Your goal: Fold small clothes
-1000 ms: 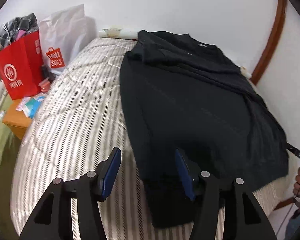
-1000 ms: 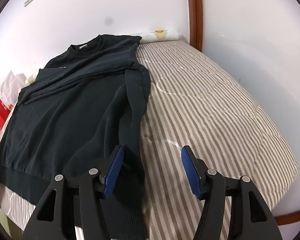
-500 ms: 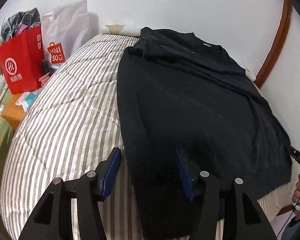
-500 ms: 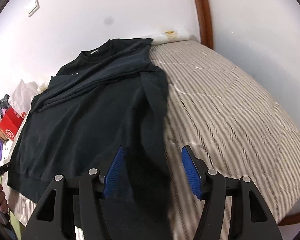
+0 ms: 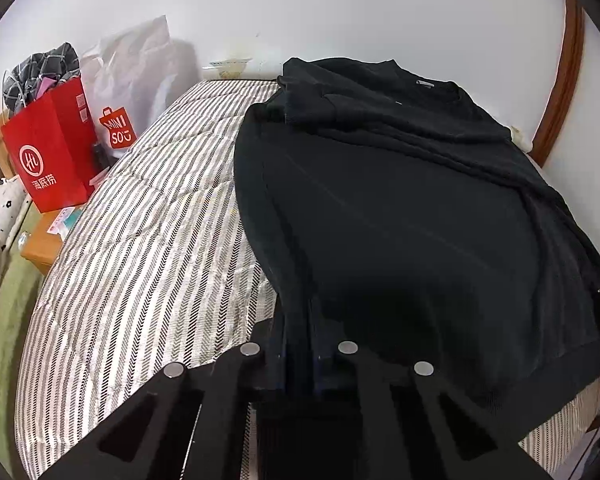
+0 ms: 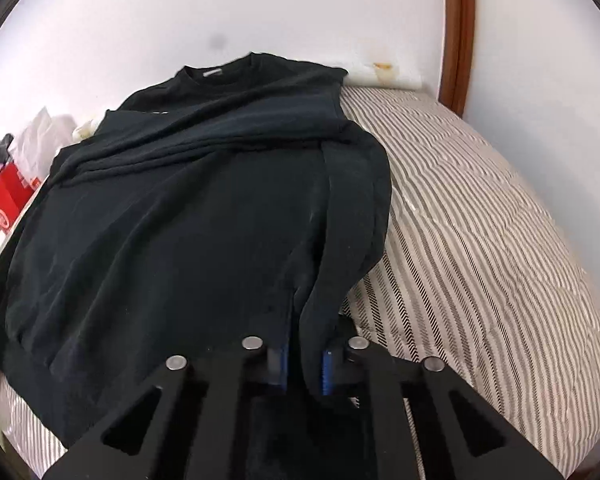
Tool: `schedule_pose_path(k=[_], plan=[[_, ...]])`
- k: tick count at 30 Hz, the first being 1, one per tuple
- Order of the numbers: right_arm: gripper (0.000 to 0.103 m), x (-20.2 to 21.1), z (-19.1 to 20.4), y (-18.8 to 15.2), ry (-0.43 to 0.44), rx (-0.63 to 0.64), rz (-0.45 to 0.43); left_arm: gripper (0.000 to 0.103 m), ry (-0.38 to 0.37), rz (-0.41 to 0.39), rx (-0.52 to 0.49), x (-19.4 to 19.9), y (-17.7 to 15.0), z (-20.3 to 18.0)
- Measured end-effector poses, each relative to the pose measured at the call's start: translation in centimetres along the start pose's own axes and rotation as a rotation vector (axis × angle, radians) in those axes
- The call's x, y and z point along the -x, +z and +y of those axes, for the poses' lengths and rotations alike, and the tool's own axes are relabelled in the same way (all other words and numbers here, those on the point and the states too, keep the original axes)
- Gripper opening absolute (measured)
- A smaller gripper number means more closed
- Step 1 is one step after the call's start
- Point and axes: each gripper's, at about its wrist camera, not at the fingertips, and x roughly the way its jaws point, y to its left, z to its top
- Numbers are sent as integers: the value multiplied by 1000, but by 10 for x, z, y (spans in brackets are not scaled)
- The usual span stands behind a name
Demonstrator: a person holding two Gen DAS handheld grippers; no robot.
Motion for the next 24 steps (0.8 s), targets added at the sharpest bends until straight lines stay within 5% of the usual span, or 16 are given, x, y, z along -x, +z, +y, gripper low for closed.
schedule_pose_path(k=[9, 18, 24], plan=[[8, 45, -40, -11, 73, -74, -74, 7, -121, -41, 45, 45, -6, 14], [8, 100, -56, -29, 88, -128, -146, 7, -224, -82, -28, 106, -26, 6], [8, 127, -60, -18, 89, -117, -232, 7, -265, -175, -25, 136, -17, 8]])
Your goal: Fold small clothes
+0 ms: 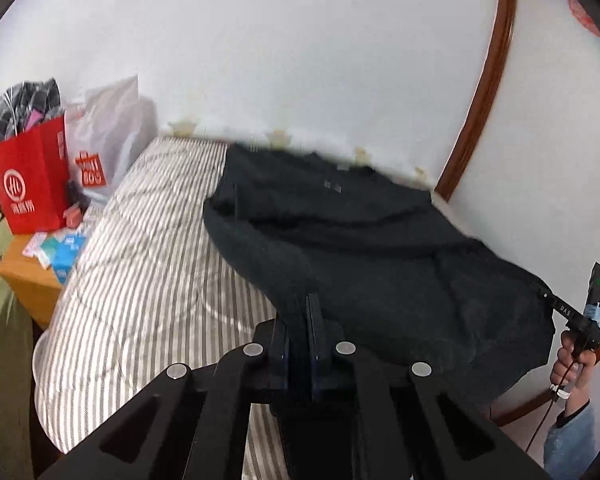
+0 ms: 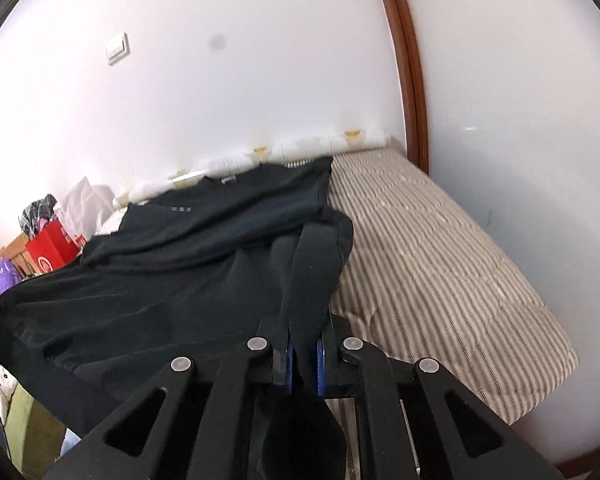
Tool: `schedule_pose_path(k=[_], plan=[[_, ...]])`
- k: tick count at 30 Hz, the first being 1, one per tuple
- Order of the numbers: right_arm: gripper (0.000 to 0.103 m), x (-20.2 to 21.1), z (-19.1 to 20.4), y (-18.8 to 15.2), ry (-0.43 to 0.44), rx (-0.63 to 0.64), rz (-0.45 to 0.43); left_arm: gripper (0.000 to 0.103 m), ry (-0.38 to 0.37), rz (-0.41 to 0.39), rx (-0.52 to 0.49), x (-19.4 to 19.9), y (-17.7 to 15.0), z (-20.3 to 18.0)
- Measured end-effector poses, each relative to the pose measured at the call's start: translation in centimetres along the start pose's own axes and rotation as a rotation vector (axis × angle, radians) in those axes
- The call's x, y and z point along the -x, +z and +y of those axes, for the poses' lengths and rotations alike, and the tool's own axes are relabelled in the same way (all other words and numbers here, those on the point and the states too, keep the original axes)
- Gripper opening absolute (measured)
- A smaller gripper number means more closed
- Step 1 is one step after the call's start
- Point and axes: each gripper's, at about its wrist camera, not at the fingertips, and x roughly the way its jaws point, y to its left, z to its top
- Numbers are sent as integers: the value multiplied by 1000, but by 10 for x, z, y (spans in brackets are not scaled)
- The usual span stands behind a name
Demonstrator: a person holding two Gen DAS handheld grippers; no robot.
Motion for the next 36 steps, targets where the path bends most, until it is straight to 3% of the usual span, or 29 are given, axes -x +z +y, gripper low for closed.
schedule_pose_path(k=[7, 13, 23, 36], plan=[[8, -5, 3, 31, 40, -52, -68, 7, 19, -57, 34, -8, 16, 2], [8, -23, 12, 65, 44, -52, -96, 7, 81, -101, 22, -23, 38, -4], [8, -79, 20, 108, 34, -58, -46, 7, 152, -83, 13, -75, 88, -10], [8, -157, 17, 126, -4, -74, 37, 7, 200, -23, -3, -145, 117, -3]])
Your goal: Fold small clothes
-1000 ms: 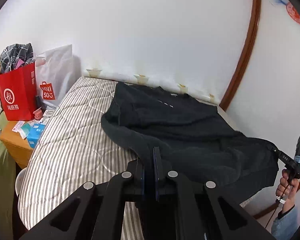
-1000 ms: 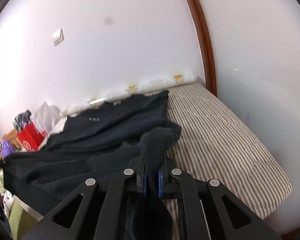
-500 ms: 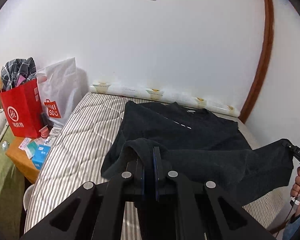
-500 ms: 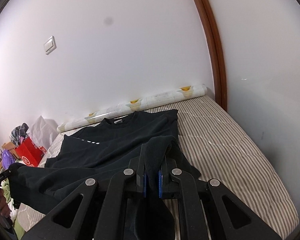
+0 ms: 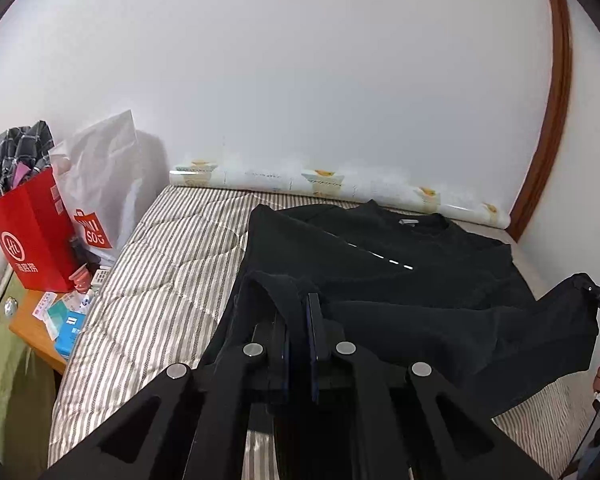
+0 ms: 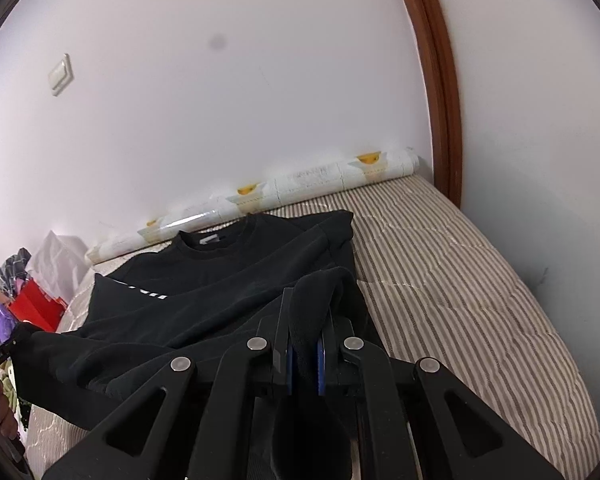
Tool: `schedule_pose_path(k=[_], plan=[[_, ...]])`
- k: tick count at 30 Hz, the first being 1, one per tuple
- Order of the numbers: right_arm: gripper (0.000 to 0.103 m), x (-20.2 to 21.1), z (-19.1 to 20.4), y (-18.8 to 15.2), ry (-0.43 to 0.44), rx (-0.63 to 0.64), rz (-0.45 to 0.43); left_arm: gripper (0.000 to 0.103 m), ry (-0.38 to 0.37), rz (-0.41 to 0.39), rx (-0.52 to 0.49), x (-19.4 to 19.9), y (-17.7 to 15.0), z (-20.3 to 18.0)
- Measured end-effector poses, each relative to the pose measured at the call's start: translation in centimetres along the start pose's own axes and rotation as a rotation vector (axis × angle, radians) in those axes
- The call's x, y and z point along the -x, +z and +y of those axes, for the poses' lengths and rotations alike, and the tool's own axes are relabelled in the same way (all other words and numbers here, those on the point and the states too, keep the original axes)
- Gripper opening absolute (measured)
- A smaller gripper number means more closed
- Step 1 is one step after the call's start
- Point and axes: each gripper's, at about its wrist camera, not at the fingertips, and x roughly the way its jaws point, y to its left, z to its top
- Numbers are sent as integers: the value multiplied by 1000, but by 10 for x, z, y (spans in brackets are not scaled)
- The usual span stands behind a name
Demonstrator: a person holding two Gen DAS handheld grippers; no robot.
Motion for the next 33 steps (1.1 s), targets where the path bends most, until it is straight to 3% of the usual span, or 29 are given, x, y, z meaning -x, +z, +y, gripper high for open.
schedule_pose_path(k=[14, 21, 24, 27, 30, 33], plan=[[8, -106, -3, 3, -102, 0, 172, 7, 43, 148, 31, -88, 3, 14], [9, -125, -1, -2, -130, 32, 220, 10, 48, 173, 23, -102, 1, 16], [22, -115, 3, -1, -97, 73, 240, 10, 50, 175, 7, -101, 1, 13], [57, -84, 9, -3, -70, 162, 204, 20, 18, 184, -12, -92, 0, 12], [59, -45, 3, -9, -82, 199, 133, 37, -24, 181, -9, -77, -4, 13], [58, -11, -13, -13, -86, 185, 86, 39, -60, 162, -7, -56, -13, 17]])
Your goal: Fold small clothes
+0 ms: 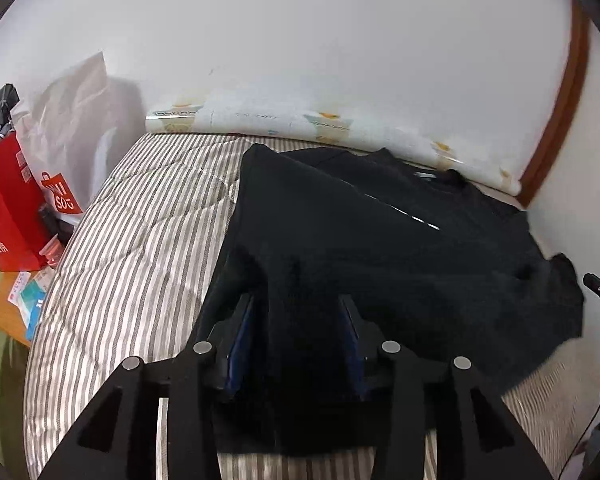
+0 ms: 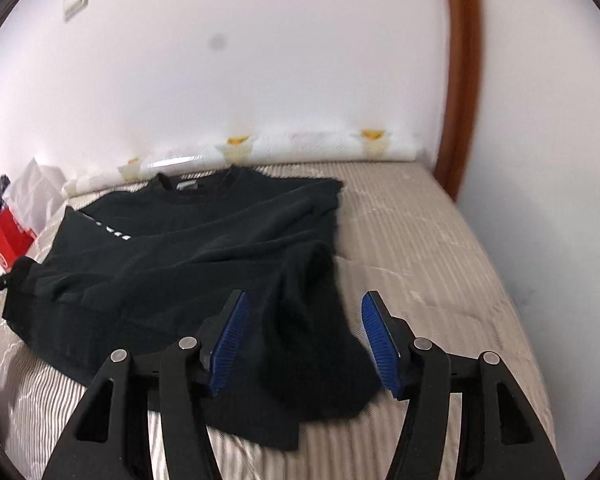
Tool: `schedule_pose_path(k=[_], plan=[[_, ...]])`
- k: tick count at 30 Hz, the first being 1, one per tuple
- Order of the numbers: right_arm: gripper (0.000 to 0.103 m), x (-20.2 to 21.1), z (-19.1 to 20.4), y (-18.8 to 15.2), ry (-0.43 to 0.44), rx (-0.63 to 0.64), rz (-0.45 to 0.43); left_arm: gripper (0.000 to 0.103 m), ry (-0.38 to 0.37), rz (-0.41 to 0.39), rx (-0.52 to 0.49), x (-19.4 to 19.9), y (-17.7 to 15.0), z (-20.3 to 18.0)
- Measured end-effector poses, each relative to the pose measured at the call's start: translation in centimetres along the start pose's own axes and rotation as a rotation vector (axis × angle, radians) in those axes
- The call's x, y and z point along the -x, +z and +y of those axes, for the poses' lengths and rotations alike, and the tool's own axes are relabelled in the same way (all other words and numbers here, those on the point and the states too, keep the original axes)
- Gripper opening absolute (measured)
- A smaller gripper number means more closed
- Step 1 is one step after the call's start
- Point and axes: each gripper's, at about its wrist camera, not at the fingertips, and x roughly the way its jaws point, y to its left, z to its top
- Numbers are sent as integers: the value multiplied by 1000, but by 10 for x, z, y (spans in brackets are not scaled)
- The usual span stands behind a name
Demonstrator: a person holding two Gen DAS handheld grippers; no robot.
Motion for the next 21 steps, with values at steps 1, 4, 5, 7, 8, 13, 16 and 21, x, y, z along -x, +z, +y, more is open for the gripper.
schedule_pose_path(k=[1, 4, 5, 7, 8, 13, 16, 21], plan=[[58, 7, -7, -4, -22, -16, -10, 39, -2, -3, 5, 5, -4, 2], [55, 13, -31, -15, -76, -75, 4, 40, -10, -15, 42, 21, -17, 15], [51, 11, -39, -19, -81, -97, 23, 40, 0, -15, 53, 24, -21, 20], [45, 6, -50, -27, -59, -142, 61, 40, 19, -13, 72, 29, -29, 30], [45, 3, -53, -31, -35, -162, 77, 40, 34, -6, 81, 32, -34, 37], [45, -13, -48, -43, 11, -190, 110, 40, 36, 30, 122, 31, -50, 60], [45, -27, -45, -47, 18, -199, 135, 40, 21, 64, 135, 23, -54, 69], [46, -39, -44, -47, 78, -245, 149, 42, -13, 74, 131, 8, -47, 71]])
